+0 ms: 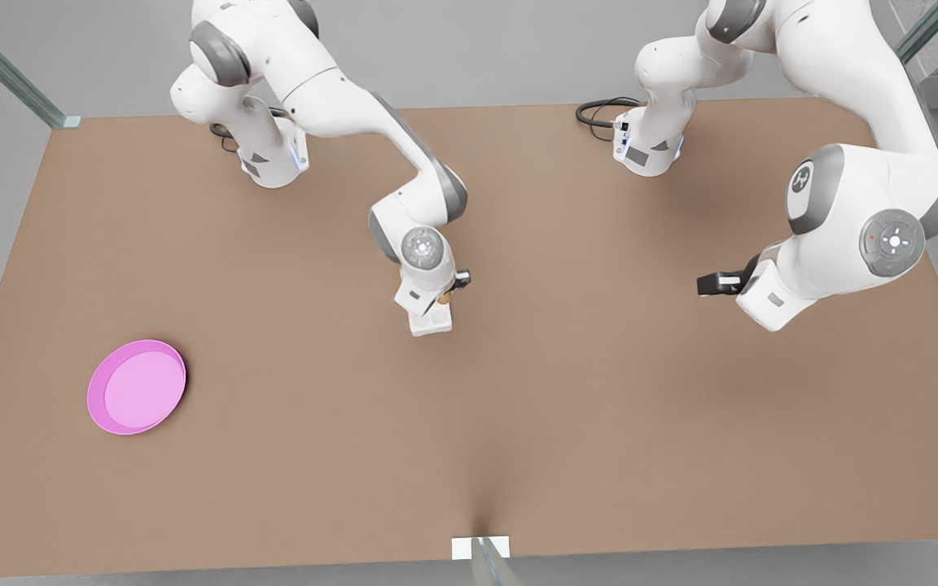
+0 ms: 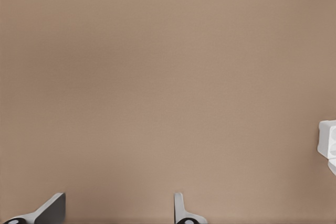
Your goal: Pack egg into the box and close the box lid
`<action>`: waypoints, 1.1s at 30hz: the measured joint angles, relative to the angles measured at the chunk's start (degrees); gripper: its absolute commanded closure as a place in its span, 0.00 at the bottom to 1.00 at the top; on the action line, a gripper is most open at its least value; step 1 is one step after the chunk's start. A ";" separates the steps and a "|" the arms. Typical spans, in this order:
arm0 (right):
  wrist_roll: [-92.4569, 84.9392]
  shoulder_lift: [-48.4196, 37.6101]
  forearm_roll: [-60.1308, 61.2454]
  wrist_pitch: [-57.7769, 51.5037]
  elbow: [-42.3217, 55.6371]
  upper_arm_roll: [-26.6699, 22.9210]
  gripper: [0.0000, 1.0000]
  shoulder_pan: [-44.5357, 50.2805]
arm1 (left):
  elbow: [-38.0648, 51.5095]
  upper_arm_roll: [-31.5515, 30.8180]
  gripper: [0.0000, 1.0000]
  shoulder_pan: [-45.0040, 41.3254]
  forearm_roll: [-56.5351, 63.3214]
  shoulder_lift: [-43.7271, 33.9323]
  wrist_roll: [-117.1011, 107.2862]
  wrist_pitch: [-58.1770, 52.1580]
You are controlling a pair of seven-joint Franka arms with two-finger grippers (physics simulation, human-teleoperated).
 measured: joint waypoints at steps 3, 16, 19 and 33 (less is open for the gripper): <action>2.87 2.17 0.08 0.66 -0.06 0.00 0.66 -0.46 | -0.25 0.00 0.00 0.08 0.00 0.02 -0.01 0.10; 10.75 1.99 -0.63 1.92 -3.86 0.05 0.00 -0.26 | -0.75 0.00 0.00 0.05 0.00 0.21 0.00 0.62; 11.37 -1.91 -1.69 1.63 -5.30 0.09 0.00 -6.55 | -0.80 -1.27 0.00 -0.07 0.01 -0.44 -0.06 0.68; -6.98 -24.28 -16.88 -24.04 12.72 15.12 0.00 -57.61 | -18.96 -26.41 0.01 -29.13 11.67 9.88 -32.68 19.65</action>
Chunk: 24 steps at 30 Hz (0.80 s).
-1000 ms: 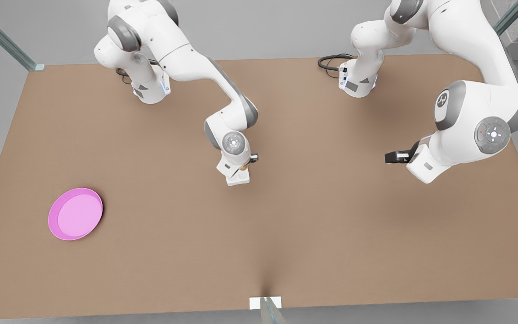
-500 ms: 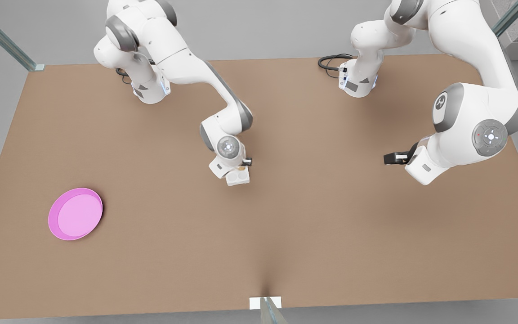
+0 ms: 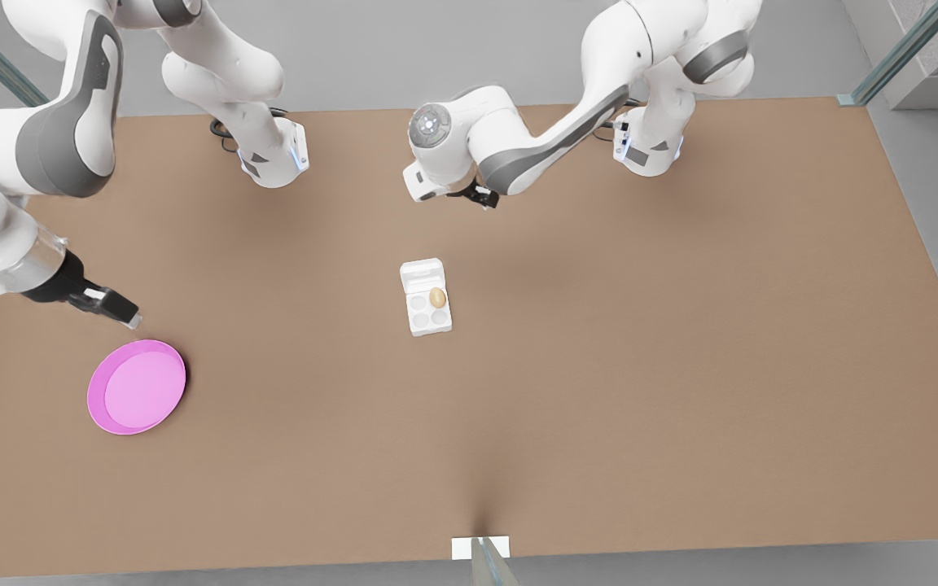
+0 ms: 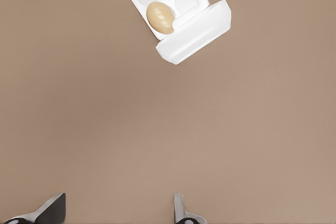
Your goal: Pack egg into the box and close the box lid
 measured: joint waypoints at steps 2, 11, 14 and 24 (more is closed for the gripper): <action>-2.41 -0.11 -1.15 -1.68 -0.16 1.00 0.00 -0.11 | -1.89 0.22 0.01 -0.48 4.15 4.13 -5.19 4.90; -10.71 1.64 -2.06 -1.13 0.13 6.33 0.00 2.86 | 4.50 0.75 0.01 -1.96 18.24 16.57 -22.86 16.68; -12.30 1.43 -2.33 -0.93 -0.06 5.96 0.00 0.85 | 4.73 0.72 0.01 -0.72 20.06 16.14 -27.19 17.90; -15.28 1.92 -2.52 -0.56 -0.40 5.99 0.00 0.29 | 7.64 0.83 0.01 3.90 23.34 18.14 -35.31 17.43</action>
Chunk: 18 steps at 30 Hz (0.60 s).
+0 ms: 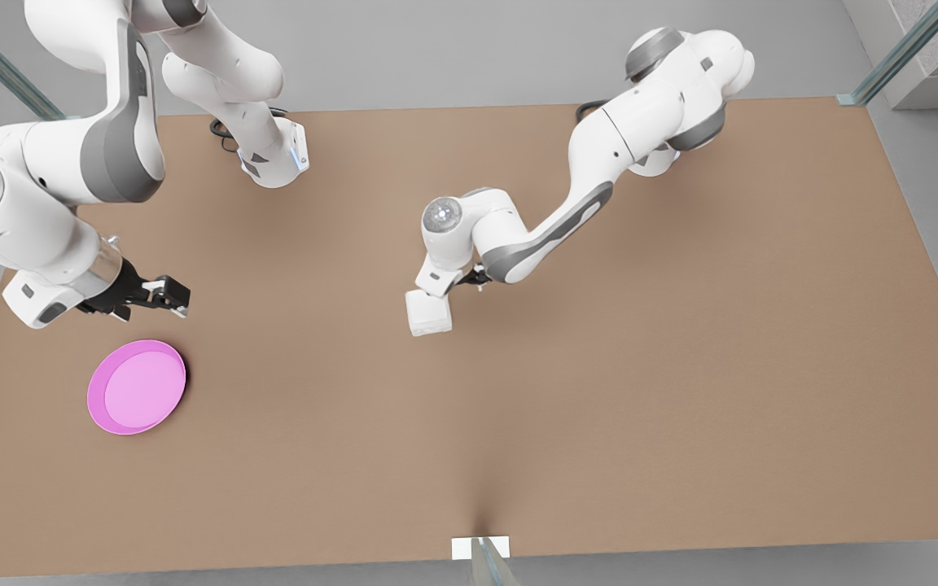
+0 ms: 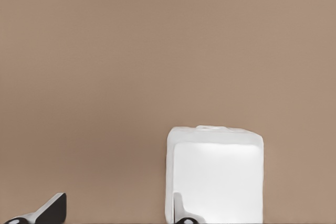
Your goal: Pack egg into the box and close the box lid
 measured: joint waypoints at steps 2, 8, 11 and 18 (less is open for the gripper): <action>-0.42 0.14 0.00 0.15 0.00 -0.02 0.00 -0.04 | 0.01 -0.01 0.01 0.31 0.52 0.20 -0.97 0.01; -1.43 0.19 0.00 0.36 -0.03 -0.02 0.00 0.42 | 10.16 0.74 0.00 16.28 -0.41 -10.13 3.00 -15.19; -1.82 0.19 0.00 0.43 -0.03 -0.02 0.00 0.47 | 10.54 30.96 0.00 13.92 -19.00 -25.21 13.30 -21.45; -2.51 0.29 -0.06 0.51 -0.12 -0.03 0.00 0.50 | -1.40 36.59 0.00 14.07 -35.75 -38.77 33.73 -22.01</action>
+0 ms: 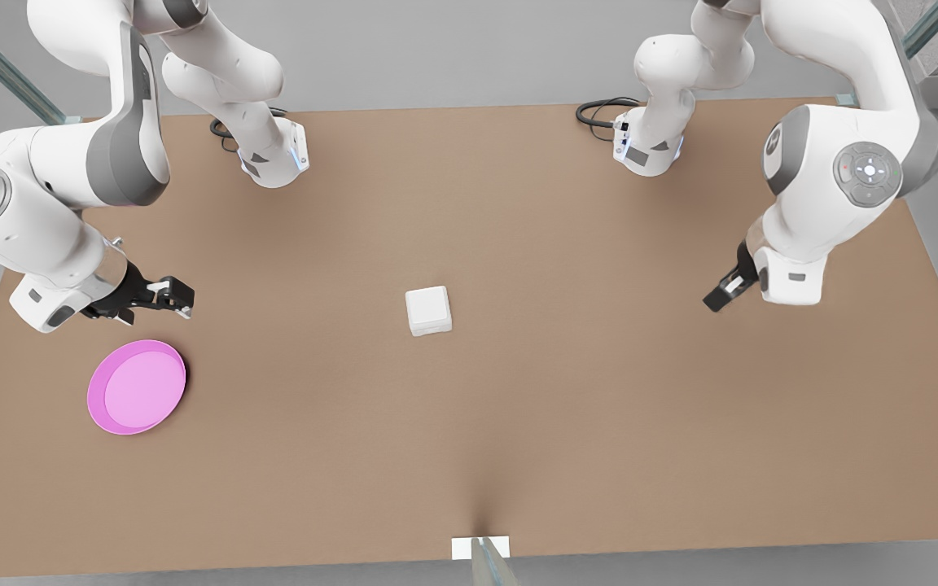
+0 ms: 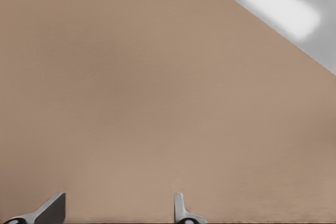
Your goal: Pack egg into the box and close the box lid
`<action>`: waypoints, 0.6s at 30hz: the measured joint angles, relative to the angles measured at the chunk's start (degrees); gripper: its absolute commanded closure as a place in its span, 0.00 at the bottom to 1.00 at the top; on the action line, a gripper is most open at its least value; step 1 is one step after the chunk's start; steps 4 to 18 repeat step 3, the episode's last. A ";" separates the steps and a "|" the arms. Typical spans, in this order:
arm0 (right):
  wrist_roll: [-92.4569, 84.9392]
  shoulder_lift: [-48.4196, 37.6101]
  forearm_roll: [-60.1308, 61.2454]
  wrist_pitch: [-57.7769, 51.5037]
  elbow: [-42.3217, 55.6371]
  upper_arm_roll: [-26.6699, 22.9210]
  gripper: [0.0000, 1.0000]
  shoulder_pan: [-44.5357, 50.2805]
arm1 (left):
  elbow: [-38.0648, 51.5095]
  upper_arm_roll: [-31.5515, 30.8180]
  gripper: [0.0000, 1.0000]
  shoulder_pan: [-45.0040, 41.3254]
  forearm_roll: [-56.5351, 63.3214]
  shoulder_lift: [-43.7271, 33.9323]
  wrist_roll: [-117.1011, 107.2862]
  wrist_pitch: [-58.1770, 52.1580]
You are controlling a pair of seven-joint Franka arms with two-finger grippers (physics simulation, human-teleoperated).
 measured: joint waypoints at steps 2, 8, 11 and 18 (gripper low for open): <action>-0.16 0.13 -0.01 0.01 0.03 0.00 0.00 0.05 | 0.11 -0.03 0.00 -0.36 -1.20 0.07 4.51 -0.38; -0.23 0.19 -0.02 0.01 0.06 0.03 0.00 -0.04 | 0.11 -0.03 0.00 -0.56 -1.59 0.14 6.58 -0.56; -0.23 0.19 -0.02 0.01 0.06 0.03 0.00 -0.04 | 0.11 -0.03 0.00 -0.56 -1.59 0.14 6.58 -0.56; -0.23 0.19 -0.02 0.01 0.06 0.03 0.00 -0.04 | 0.11 -0.03 0.00 -0.56 -1.59 0.14 6.58 -0.56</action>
